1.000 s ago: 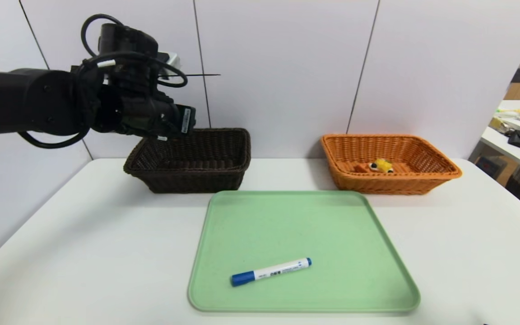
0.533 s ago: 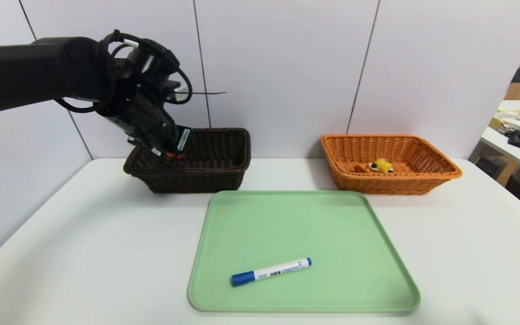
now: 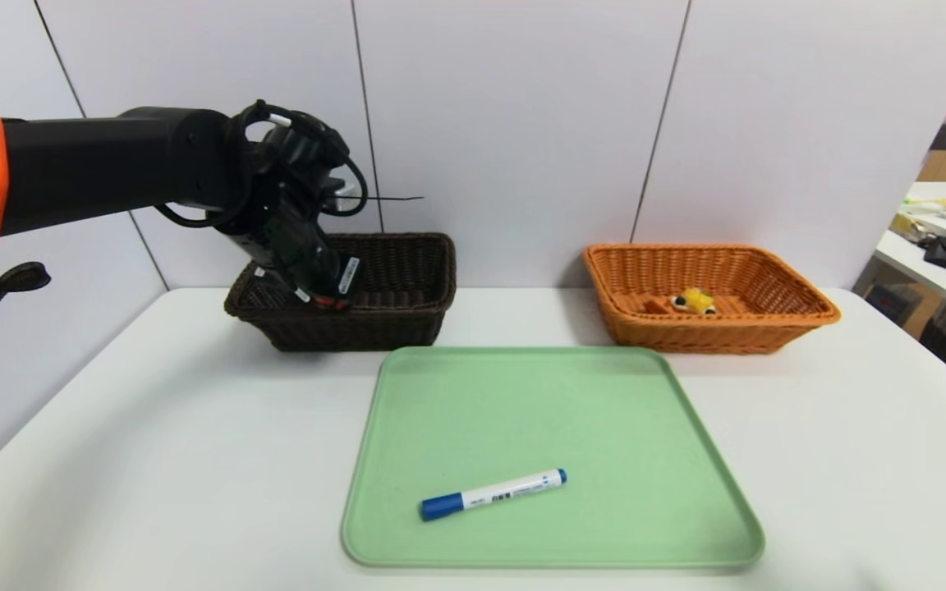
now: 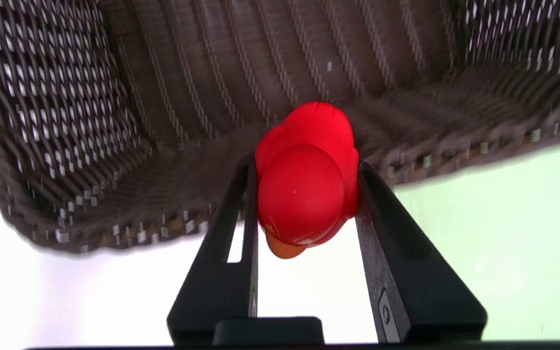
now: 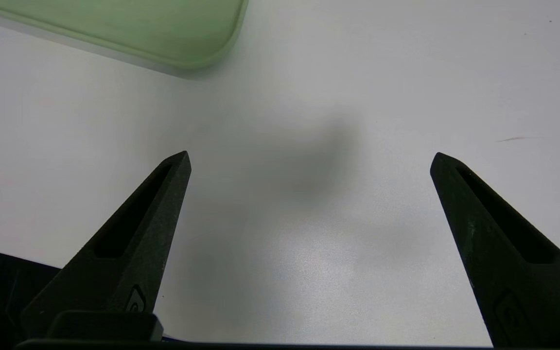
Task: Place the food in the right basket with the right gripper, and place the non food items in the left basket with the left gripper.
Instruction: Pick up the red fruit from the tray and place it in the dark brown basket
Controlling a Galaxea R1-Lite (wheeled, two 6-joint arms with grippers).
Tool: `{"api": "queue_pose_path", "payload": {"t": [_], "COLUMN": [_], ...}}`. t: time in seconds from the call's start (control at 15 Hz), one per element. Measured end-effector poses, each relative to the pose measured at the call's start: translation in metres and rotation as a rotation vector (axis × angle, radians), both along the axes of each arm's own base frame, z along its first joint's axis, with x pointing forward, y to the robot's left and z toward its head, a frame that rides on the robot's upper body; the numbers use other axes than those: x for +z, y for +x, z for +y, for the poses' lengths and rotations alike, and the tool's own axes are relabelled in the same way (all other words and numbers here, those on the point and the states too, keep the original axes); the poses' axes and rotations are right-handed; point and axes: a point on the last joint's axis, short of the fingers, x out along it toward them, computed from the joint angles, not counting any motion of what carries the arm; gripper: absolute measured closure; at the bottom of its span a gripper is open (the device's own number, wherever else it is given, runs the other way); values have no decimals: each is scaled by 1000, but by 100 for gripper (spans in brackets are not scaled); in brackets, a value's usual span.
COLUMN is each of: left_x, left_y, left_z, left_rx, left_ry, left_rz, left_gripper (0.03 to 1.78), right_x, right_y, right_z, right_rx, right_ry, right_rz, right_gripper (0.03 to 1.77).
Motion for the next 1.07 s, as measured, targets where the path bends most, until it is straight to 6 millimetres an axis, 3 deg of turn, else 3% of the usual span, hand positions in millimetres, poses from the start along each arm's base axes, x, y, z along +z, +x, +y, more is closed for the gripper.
{"api": "queue_pose_path", "payload": {"t": [0.4,1.07], "left_x": [-9,-30], "left_y": [33,48], "left_z": [5,1], "left_rx": [17,12], "left_ry": [-14,0], "left_rz": [-150,-138], "left_gripper": [121,121], "right_x": [0,-2], "right_y": [0,0], "right_z": [0,1], "right_rx": [4,10], "right_ry": [0,-3], "right_rz": [1,8], "right_gripper": [10,10]}}
